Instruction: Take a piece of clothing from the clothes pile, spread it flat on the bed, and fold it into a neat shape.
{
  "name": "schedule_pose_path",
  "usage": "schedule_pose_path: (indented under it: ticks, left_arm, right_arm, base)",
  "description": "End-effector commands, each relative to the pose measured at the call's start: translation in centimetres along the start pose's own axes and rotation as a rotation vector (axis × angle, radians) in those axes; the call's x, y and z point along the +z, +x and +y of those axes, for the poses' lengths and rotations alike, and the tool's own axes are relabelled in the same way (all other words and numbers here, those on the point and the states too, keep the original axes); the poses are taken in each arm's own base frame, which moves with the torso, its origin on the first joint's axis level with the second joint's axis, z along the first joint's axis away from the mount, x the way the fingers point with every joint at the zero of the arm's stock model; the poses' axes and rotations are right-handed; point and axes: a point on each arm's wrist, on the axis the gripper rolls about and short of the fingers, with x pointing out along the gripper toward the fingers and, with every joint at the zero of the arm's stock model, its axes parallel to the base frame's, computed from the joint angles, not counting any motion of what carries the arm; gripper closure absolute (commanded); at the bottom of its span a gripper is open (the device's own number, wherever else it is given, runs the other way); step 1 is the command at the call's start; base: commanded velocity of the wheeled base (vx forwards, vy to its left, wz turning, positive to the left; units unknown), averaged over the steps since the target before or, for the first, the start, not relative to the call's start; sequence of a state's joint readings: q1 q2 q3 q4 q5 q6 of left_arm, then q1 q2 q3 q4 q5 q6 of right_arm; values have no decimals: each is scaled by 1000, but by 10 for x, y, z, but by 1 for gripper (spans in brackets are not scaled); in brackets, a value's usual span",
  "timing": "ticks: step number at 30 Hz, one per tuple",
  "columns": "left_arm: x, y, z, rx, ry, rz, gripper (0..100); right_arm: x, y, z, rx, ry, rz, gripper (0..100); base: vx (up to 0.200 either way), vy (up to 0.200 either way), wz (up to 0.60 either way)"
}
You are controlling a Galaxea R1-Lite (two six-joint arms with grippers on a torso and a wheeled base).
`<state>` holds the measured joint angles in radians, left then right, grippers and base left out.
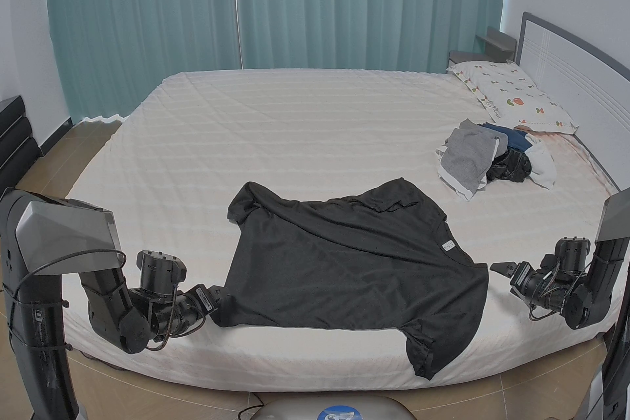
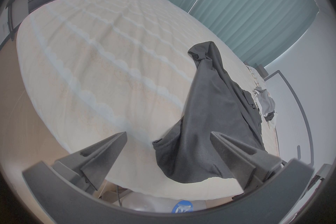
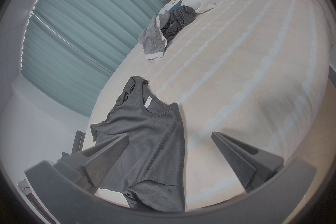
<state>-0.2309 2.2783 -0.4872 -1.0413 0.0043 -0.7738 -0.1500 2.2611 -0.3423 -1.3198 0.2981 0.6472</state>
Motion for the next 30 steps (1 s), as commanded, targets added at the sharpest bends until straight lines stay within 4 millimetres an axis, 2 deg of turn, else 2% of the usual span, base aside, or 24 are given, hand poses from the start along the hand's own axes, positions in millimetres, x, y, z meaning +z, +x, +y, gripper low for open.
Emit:
schedule_pose_path:
  ticks: [1,5,6,22,30]
  left_arm:
    - [0,4,0,3,-14,0,0]
    - [-1,4,1,9,-14,3,0]
    - [-1,4,1,11,-14,3,100]
    - [-7,4,5,38,-3,21,100]
    - [-7,-26,6,78,58,12,100]
  right_arm:
    - [0,0,0,2,0,-1,0]
    - [0,1,0,2,1,-1,0]
    - [0,0,0,1,2,0,0]
    - [0,0,-1,-3,2,0,0]
    - [-2,-1,-3,-12,-3,8,0]
  base:
    - [0,0,0]
    - [0,0,0]
    - [0,0,0]
    - [0,0,0]
    - [0,0,0]
